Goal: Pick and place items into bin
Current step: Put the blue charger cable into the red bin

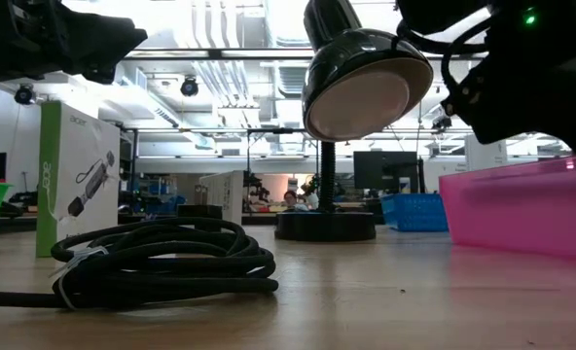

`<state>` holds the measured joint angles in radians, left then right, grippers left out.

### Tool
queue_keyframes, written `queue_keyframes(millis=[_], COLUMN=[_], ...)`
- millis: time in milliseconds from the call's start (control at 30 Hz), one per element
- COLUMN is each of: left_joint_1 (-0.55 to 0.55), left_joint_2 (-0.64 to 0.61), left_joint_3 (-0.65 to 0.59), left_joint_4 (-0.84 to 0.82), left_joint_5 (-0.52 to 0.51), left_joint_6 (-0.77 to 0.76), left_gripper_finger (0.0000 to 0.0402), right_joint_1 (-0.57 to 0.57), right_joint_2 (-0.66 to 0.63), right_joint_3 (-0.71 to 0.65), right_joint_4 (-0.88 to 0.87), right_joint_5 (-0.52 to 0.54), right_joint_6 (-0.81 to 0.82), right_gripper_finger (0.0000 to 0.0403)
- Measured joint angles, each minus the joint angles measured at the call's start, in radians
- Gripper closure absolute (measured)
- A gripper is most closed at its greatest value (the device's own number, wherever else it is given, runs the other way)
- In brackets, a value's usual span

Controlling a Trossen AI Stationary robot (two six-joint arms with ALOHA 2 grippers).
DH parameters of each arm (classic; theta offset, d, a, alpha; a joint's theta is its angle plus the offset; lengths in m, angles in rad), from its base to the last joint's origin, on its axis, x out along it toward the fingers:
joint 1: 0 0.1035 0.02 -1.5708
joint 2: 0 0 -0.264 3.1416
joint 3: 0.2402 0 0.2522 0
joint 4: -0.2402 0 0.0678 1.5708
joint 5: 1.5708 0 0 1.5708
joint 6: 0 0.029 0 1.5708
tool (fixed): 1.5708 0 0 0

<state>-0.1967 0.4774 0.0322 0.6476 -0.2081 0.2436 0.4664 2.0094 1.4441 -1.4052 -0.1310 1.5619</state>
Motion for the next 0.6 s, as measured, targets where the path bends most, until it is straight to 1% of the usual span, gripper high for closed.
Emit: queue_keyframes(millis=[367, 600], left_joint_1=[0.0, 0.0], left_joint_2=[-0.001, -0.001], left_joint_3=[0.0, 0.0], left_joint_4=[0.0, 0.0], left_joint_5=[0.001, 0.002], left_joint_6=[0.0, 0.0], left_gripper_finger=[0.026, 0.026], right_joint_1=[0.0, 0.0], right_joint_2=[0.0, 0.0], right_joint_3=[0.001, 0.001], right_joint_4=[0.036, 0.032], right_joint_5=[0.002, 0.008], right_joint_6=[0.001, 0.016], right_gripper_finger=[0.0385, 0.0354])
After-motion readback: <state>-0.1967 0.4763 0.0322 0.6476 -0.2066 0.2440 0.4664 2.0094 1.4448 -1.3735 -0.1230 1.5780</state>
